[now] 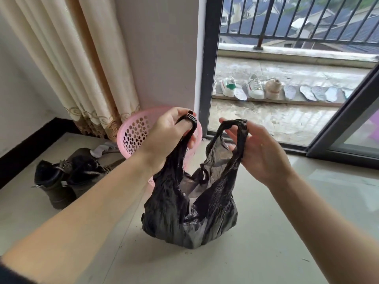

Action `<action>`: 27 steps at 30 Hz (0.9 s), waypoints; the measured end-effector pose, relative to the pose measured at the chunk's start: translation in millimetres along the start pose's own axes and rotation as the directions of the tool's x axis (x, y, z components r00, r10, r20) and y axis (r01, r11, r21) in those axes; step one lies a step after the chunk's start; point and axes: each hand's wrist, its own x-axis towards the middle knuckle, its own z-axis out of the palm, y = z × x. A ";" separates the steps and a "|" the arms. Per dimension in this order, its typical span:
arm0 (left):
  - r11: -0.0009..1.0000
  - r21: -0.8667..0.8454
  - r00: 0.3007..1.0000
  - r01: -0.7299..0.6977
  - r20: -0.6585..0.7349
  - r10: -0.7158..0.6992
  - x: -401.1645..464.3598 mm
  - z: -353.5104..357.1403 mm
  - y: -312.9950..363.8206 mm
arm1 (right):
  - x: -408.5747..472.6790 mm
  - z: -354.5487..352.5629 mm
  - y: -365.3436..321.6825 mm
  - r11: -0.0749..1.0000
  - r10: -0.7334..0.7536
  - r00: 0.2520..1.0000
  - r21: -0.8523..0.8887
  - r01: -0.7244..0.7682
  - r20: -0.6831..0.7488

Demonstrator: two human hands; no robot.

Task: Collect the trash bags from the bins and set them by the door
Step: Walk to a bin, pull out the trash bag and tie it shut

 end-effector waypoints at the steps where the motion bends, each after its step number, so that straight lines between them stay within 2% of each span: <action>1: 1.000 0.021 0.999 0.014 0.039 -0.014 -1.5 1.7 -2.4 | 0.4 -0.3 1.8 1.000 -0.006 1.000 -0.012 0.006 0.003; 5: 0.977 0.209 0.996 0.053 0.065 -0.068 -2.8 6.7 -9.3 | 4.7 -6.2 9.8 0.992 0.023 0.994 -0.129 -0.009 0.108; 8: 0.947 0.320 0.998 -0.011 0.070 -0.012 -5.4 11.9 -12.8 | 3.0 -5.6 13.1 0.957 0.102 0.965 -0.290 -0.027 0.244; 10: 0.934 0.348 0.996 -0.084 0.061 0.067 -5.2 13.4 -11.1 | 2.0 -1.5 17.7 0.847 0.198 0.947 -0.531 -0.036 0.251; 13: 0.956 0.230 0.975 -0.184 0.166 0.148 -7.5 18.5 -9.1 | 0.8 15.9 28.9 0.659 0.345 0.909 -0.750 -0.058 0.233; 16: 0.950 0.233 0.934 -0.210 0.336 0.124 -13.4 25.6 -14.4 | -0.3 31.0 43.1 0.509 0.282 0.931 -0.858 0.060 0.233; 17: 0.954 0.241 0.928 -0.180 0.364 0.084 -12.7 23.2 -15.9 | -1.8 36.1 45.0 0.508 0.264 0.940 -0.859 0.053 0.215; 20: 0.976 0.206 0.920 -0.076 0.391 -0.011 -8.4 9.4 -16.0 | -0.6 31.8 52.2 0.689 0.246 0.969 -0.709 -0.153 0.031; 23: 0.892 0.429 0.946 -0.139 0.323 -0.008 -2.7 -1.4 -31.0 | 5.7 15.8 52.5 0.814 0.235 0.959 -0.508 -0.284 -0.160; 26: 0.841 0.530 0.966 -0.106 0.254 -0.039 -4.0 -3.5 -48.2 | 9.5 7.3 50.0 0.871 0.240 0.945 -0.381 -0.310 -0.221; 27: 0.823 0.559 0.980 -0.105 0.197 -0.008 -2.6 -5.0 -52.8 | 10.2 6.5 50.0 0.872 0.241 0.941 -0.374 -0.318 -0.237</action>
